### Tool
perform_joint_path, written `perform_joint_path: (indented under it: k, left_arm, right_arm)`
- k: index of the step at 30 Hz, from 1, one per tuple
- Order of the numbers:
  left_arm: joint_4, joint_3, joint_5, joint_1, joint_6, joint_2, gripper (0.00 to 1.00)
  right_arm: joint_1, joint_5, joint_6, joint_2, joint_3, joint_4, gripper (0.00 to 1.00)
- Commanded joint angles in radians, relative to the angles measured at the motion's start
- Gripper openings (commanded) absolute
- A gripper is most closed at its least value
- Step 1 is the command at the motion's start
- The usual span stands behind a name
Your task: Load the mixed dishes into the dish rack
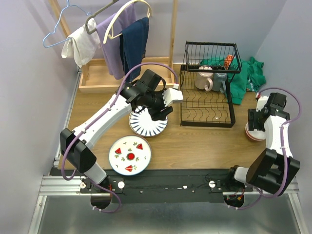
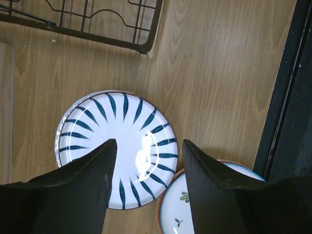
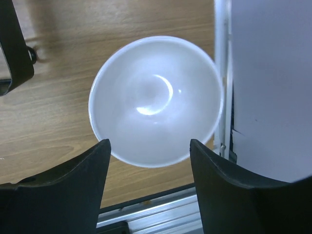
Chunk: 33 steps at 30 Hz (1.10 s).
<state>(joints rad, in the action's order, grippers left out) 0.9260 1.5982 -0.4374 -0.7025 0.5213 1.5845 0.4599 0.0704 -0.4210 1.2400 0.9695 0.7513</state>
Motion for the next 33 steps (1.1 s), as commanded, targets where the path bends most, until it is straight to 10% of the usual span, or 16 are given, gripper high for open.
perform_joint_path:
  k: [1,19,33]
  left_arm:
    - [0.073,0.017,0.037,-0.006,0.003,-0.007,0.65]
    - [0.074,0.016,0.104,-0.006,-0.001,-0.008,0.65]
    - [0.060,-0.014,0.120,-0.008,0.002,-0.031,0.65]
  right_arm:
    - [0.016,-0.133,-0.085,0.003,-0.038,-0.049,0.72]
    - [0.016,-0.256,-0.292,0.075,-0.158,-0.084,0.57]
    - [0.016,-0.215,-0.432,-0.005,-0.166,-0.014,0.11]
